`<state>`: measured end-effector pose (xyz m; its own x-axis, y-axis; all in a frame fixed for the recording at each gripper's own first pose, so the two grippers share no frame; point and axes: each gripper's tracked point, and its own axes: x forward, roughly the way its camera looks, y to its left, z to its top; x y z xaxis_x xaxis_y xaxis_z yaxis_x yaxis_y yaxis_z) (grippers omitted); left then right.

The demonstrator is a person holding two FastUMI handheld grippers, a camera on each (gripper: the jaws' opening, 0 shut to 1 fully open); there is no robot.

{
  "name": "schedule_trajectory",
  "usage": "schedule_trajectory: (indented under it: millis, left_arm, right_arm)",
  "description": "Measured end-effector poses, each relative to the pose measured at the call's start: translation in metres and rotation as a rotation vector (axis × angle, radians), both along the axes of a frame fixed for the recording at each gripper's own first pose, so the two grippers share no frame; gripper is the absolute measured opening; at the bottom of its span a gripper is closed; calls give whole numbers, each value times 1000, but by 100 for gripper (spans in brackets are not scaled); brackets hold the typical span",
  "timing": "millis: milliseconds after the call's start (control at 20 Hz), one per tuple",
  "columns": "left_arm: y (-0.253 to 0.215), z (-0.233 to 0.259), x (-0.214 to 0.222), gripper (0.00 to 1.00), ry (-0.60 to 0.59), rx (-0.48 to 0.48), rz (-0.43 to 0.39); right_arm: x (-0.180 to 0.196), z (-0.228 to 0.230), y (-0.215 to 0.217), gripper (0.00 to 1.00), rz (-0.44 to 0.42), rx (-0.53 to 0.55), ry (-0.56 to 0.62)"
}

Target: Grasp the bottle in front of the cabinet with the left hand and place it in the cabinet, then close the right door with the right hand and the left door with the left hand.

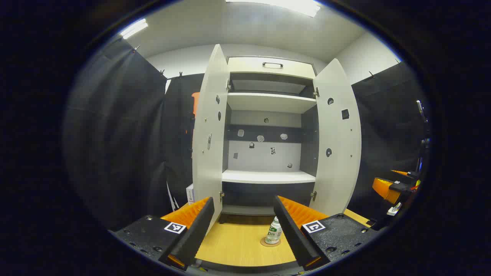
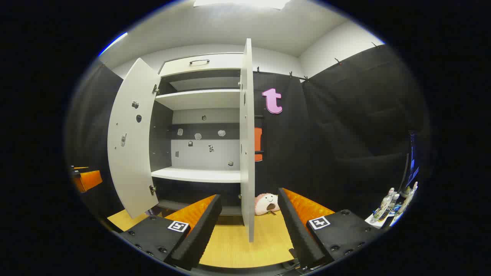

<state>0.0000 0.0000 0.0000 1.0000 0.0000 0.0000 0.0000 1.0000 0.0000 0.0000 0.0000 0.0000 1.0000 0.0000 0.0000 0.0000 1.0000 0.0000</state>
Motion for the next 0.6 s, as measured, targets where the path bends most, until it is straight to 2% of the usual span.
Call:
schedule_trajectory:
  millis: [100,150,350,400,600]
  left_arm:
    - [-3,3,2,95,3,-16,-9]
    - [-5,4,3,96,1,-27,-17]
    - [-14,3,13,95,14,-38,-34]
    - [-16,3,14,97,15,-40,-34]
    - [-33,11,23,95,-3,-62,-16]
  right_arm:
    - [0,0,-2,92,-5,-3,5]
    - [1,0,-3,97,-11,-4,8]
    - [4,-2,-16,98,-34,-22,17]
    - [5,-2,-20,97,-41,-32,20]
    - [17,0,-37,97,-37,-35,26]
